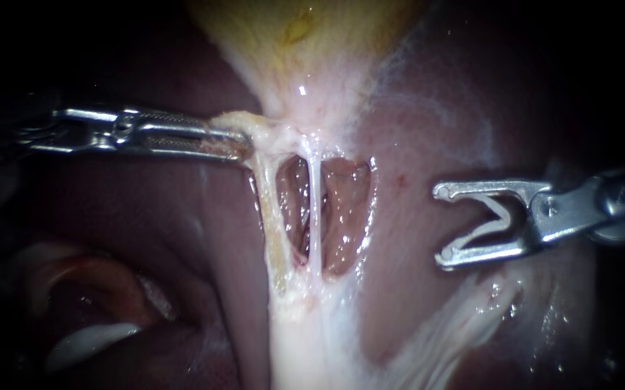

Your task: Grabbing gallbladder

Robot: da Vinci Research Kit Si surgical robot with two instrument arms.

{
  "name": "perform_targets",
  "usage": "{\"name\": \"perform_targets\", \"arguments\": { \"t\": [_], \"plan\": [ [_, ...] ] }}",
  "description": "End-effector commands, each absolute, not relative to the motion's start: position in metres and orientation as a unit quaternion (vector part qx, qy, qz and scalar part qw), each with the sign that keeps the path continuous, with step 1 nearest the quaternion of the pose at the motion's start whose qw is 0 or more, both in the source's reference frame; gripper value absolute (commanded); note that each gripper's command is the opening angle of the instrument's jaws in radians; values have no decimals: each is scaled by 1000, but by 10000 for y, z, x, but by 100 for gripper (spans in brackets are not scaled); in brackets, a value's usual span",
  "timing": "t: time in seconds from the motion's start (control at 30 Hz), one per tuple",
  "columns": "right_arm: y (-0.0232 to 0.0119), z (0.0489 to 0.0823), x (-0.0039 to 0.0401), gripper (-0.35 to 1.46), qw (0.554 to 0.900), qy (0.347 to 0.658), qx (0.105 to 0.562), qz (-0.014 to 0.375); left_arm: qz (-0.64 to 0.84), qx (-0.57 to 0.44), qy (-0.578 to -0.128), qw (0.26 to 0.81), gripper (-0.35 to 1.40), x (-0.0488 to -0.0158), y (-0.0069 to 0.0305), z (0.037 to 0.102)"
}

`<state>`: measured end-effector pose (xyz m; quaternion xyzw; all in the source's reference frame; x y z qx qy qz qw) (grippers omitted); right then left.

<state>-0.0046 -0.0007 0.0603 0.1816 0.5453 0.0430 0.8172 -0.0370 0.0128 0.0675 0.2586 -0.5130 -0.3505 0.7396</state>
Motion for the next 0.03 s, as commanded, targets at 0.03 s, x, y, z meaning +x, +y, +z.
{"name": "perform_targets", "arguments": {
  "t": [0.03],
  "plan": [
    [-7,603,-46,40,817,545,182,43,-351,258,-513,740,-35,-370,128,675]
  ]
}}
